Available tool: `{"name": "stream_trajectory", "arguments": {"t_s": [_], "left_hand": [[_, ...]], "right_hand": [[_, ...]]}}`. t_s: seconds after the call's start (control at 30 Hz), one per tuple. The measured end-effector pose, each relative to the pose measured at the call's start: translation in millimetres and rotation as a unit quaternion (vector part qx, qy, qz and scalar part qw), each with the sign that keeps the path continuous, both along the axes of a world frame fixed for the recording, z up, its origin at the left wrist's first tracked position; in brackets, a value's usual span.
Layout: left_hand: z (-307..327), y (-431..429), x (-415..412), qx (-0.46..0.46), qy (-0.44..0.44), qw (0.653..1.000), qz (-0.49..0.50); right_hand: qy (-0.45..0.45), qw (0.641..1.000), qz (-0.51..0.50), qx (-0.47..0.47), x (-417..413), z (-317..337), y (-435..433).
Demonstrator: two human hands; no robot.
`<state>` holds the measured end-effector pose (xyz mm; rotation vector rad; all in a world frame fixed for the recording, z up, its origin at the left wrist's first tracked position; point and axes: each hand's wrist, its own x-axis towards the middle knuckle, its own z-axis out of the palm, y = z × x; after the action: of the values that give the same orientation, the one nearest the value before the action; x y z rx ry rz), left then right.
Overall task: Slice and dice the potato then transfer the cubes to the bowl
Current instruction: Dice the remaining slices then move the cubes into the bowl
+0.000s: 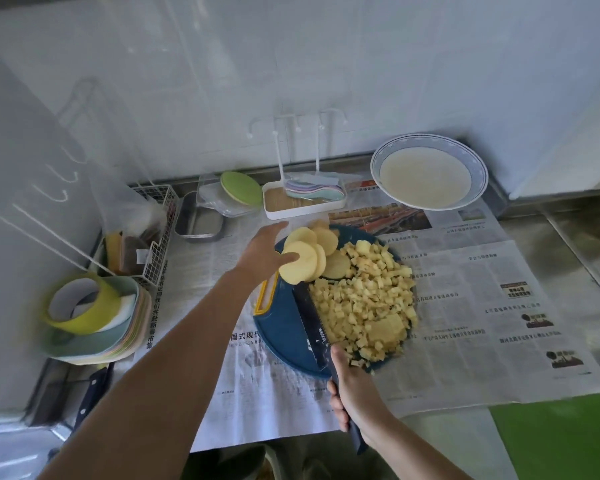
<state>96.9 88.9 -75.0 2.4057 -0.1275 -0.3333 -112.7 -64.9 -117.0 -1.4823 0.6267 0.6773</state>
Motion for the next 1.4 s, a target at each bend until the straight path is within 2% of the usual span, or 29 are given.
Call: {"name": "stream_trajectory", "arguments": {"t_s": [0.17, 0.33, 0.5, 0.63, 0.87, 0.97, 1.07, 1.13, 1.2, 1.27, 1.4], "left_hand": [[-1.3, -22.5, 38.1, 0.052, 0.032, 0.993, -0.103], [-17.8, -39.9, 42.9, 0.155, 0.05, 0.972, -0.168], [-24.3, -41.9, 44.7, 0.197, 0.035, 0.964, -0.175], [-20.9, -36.3, 44.7, 0.168, 0.03, 0.972, -0.163], [-13.2, -18.5, 29.3, 0.149, 0.019, 0.968, -0.2], [-7.8, -12.8, 17.5, 0.169, 0.01, 0.962, -0.214], [-6.1, -1.8, -11.4, 0.145, -0.027, 0.98, -0.134], [-8.2, 0.8, -42.0, 0.145, -0.094, 0.983, -0.055], [-18.7, 1.3, -75.2, 0.162, -0.18, 0.968, -0.06], [-35.1, 3.4, -106.8, 0.161, -0.22, 0.958, -0.092], [-61.3, 8.4, -142.9, 0.109, -0.122, 0.985, -0.054]], "right_hand": [[-0.021, 0.999, -0.042, -0.028, -2.4, -7.5, 8.3], [-0.007, 0.996, -0.081, -0.023, -6.9, -16.6, 12.6], [-0.003, 0.995, -0.101, 0.001, -4.3, -8.1, 3.4], [0.01, 0.995, -0.099, 0.012, -2.4, -4.3, 1.1], [0.01, 0.995, -0.098, 0.014, -0.8, 2.4, -0.1], [0.008, 0.995, -0.094, 0.009, -0.1, 5.3, -1.2], [0.018, 0.995, -0.093, 0.018, -1.9, 7.3, -1.6], [0.026, 0.995, -0.087, 0.029, -1.6, 8.1, -1.9], [0.049, 0.994, -0.082, 0.049, -0.7, 11.2, -4.7], [0.071, 0.992, -0.071, 0.08, 0.7, 18.3, -10.9], [0.05, 0.992, -0.035, 0.111, 8.5, 35.1, -25.4]]}}
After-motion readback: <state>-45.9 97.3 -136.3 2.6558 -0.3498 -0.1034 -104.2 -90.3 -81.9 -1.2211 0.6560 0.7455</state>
